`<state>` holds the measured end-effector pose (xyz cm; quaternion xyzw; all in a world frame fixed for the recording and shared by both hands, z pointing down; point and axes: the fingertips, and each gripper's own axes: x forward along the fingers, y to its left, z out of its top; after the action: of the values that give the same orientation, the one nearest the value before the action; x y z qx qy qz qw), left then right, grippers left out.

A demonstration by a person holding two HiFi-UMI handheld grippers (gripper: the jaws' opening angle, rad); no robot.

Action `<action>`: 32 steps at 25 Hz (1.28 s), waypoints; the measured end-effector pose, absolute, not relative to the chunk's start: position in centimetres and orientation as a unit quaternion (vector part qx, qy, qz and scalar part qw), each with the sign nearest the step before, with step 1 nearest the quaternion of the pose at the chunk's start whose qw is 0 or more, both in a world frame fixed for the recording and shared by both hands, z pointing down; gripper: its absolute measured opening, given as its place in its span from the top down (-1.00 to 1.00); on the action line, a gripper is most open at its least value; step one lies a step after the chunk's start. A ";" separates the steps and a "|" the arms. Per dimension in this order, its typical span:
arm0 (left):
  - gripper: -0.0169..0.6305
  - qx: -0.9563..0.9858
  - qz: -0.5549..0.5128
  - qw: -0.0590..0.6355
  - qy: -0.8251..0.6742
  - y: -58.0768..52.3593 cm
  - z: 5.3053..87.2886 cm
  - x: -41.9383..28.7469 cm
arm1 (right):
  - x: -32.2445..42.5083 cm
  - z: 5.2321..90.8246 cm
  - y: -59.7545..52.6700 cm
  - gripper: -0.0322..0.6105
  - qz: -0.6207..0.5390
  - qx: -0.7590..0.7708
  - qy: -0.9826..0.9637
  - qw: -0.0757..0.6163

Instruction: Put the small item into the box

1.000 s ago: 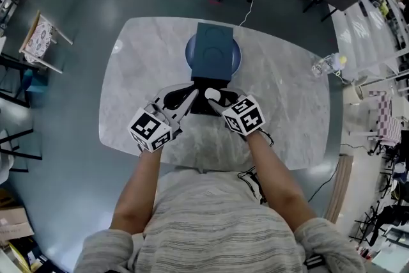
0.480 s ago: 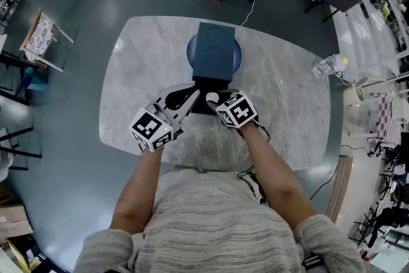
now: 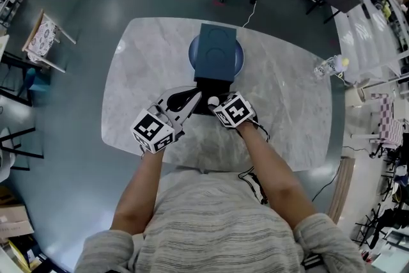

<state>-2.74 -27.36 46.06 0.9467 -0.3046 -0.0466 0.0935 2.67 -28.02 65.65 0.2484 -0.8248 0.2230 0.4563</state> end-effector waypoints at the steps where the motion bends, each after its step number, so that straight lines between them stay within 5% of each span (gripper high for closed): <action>1: 0.87 0.947 -0.047 0.093 -0.304 -27.3 46.0 -2.7 | 2.8 65.8 -27.9 0.32 0.223 0.250 -0.822 0.460; 18: 0.87 0.950 -0.044 0.087 -0.297 -27.0 45.4 -2.8 | 3.2 66.1 -28.0 0.17 0.221 0.254 -0.812 0.477; 32: 0.87 0.953 -0.048 0.078 -0.289 -27.0 44.3 -2.7 | 3.3 61.2 -27.6 0.14 0.225 0.282 -0.850 0.383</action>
<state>-2.69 -26.99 44.26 0.9531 -0.2885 -0.0476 0.0779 3.26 -27.64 61.22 0.2821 -0.8505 0.2254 0.3825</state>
